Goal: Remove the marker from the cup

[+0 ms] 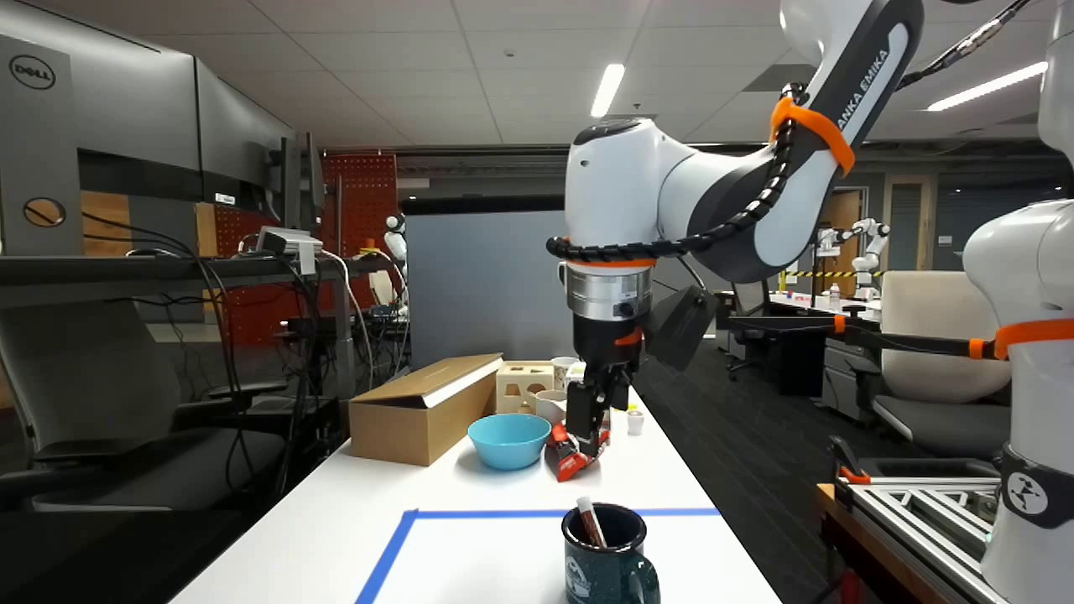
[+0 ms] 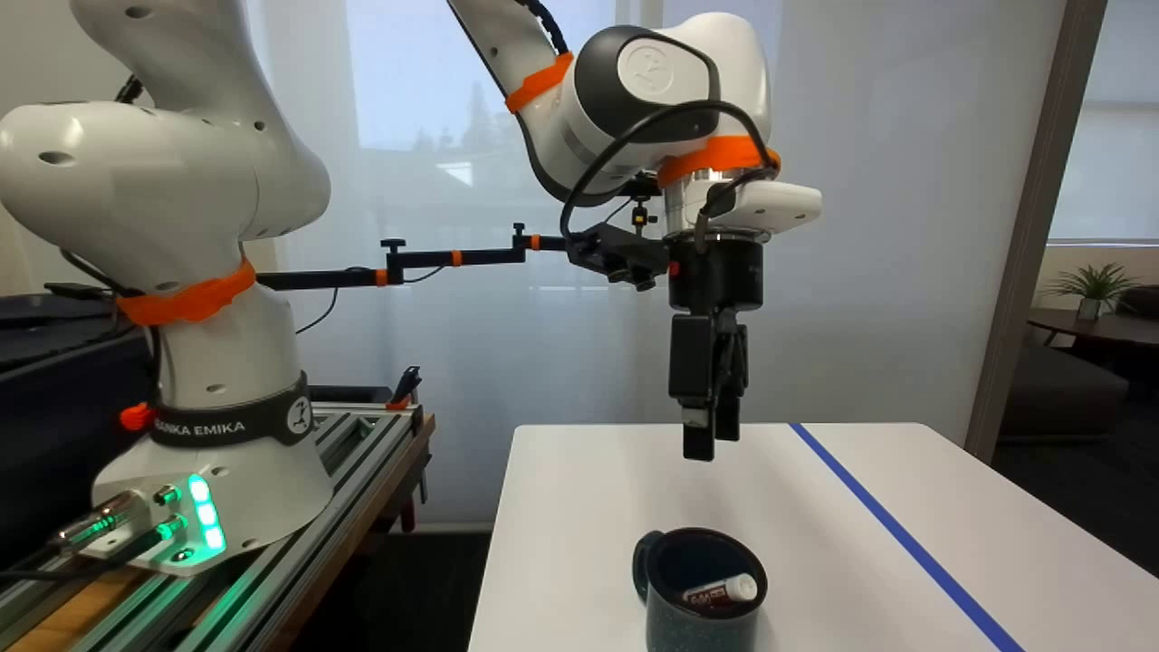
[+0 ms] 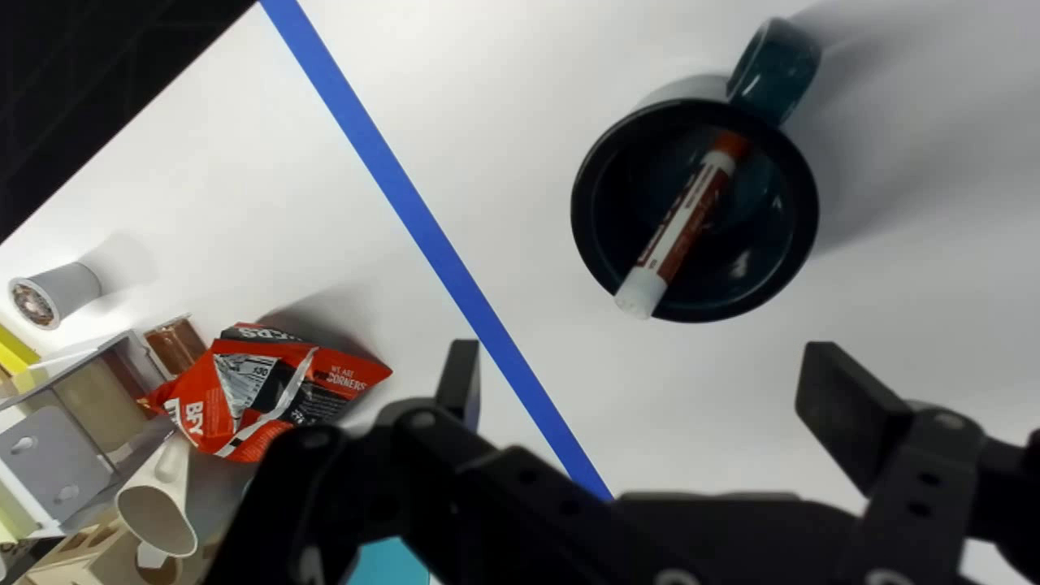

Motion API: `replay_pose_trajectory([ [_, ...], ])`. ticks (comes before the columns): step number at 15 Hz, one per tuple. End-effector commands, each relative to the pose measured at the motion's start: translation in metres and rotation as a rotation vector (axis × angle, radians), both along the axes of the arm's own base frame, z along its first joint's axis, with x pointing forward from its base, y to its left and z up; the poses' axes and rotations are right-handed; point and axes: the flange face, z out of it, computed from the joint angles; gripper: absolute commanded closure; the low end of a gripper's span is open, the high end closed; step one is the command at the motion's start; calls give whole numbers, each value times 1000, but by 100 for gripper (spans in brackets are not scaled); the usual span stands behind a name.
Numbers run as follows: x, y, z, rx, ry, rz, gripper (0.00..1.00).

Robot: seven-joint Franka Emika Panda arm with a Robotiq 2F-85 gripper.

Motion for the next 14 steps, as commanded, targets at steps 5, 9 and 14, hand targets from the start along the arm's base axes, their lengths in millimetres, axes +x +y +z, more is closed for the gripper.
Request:
replay_pose_trajectory([
  [5,11,6,-26,10,-140,-67,0],
  [9,8,3,-45,6,-150,-115,0],
  [14,10,-6,-68,7,-153,-150,0],
])
